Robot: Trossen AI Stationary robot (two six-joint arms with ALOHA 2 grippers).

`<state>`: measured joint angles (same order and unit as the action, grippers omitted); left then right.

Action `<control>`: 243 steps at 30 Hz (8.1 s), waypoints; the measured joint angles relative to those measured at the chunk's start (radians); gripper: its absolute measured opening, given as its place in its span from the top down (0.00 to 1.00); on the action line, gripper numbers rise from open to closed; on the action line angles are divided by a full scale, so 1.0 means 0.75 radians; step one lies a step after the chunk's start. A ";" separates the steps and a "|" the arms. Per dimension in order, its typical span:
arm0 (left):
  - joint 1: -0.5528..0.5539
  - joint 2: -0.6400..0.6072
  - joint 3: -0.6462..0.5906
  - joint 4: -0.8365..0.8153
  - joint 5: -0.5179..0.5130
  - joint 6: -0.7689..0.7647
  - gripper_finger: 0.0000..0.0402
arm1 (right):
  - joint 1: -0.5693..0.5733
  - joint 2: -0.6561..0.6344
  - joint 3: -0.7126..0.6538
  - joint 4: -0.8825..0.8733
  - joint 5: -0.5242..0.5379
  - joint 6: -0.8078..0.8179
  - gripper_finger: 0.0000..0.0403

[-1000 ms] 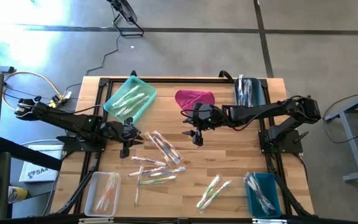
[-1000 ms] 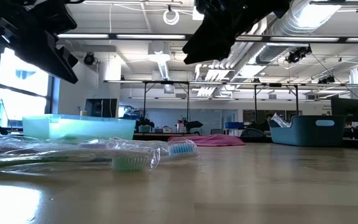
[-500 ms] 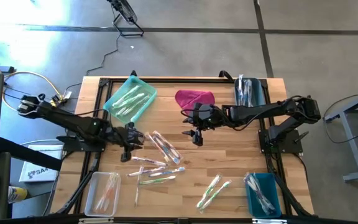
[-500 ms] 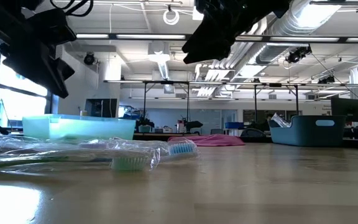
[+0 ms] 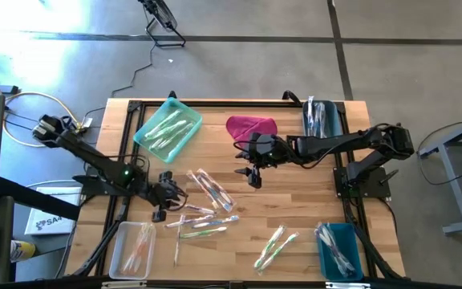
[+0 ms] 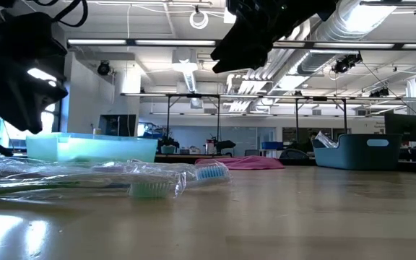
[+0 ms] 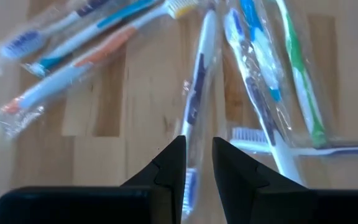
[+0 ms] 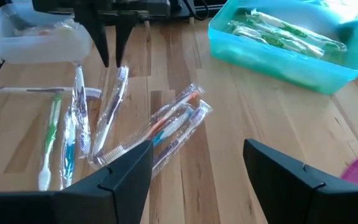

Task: Pick & Place Toothbrushes
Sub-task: Put the purple toothbrush to the dark blue bin bin

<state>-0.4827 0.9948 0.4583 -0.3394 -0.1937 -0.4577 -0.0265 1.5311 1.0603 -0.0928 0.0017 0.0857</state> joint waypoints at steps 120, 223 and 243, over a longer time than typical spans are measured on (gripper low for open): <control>-0.010 -0.555 0.000 0.233 -0.619 0.426 0.99 | 0.001 -0.303 0.001 -0.189 -0.176 0.089 0.40; 0.355 -0.395 0.001 0.454 -0.356 0.395 0.70 | -0.004 0.238 0.001 1.172 -0.019 -0.147 0.96; 0.355 -0.395 0.001 0.450 -0.350 0.395 0.54 | -0.005 0.238 0.001 1.166 0.001 -0.147 0.96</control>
<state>-0.2161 0.6983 0.4587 -0.0019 -0.4558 -0.1616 -0.0302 1.7092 1.0607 0.7815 0.0021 -0.0242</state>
